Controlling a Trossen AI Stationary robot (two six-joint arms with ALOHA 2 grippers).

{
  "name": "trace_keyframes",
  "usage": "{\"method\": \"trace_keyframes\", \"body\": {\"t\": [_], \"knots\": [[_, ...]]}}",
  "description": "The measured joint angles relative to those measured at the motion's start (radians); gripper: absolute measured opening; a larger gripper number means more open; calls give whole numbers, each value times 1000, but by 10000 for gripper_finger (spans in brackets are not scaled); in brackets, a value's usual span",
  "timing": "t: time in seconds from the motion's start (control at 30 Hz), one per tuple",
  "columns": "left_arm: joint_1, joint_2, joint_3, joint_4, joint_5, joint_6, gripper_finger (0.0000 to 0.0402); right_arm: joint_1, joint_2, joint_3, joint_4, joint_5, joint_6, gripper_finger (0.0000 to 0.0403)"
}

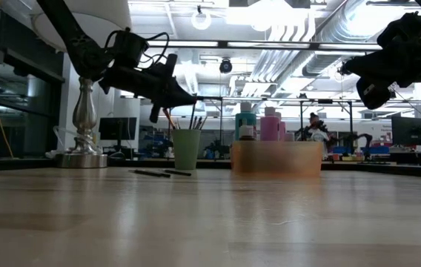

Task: Pick & Place Paint Supplies
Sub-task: Put the yellow paint brush into the green cup

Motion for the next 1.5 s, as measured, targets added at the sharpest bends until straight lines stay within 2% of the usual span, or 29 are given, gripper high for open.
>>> {"method": "trace_keyframes", "body": {"t": [0.37,0.5,0.73,0.93,1.0,1.07,1.17,1.3,1.4,1.5], "knots": [[0,0,0,12,-160,29,1,0,0,0,0,0,0,2],[0,0,5,20,-177,2,1,0,0,0,0,0,0,2],[1,-39,12,20,-31,13,1,0,0,0,0,0,0,2],[1,-88,12,4,157,133,1,0,0,0,0,0,0,2],[0,-91,13,-38,185,190,1,0,0,0,0,0,0,2],[-1,-90,13,-108,163,221,1,0,0,0,0,0,0,2],[-1,-82,13,-181,54,242,1,0,0,0,0,0,0,2],[0,-82,13,-194,-60,289,1,0,0,0,0,0,0,2],[0,-82,13,-191,-82,317,1,0,0,0,0,0,0,2],[0,-82,13,-199,-62,317,0,0,0,0,0,0,0,2]]}}
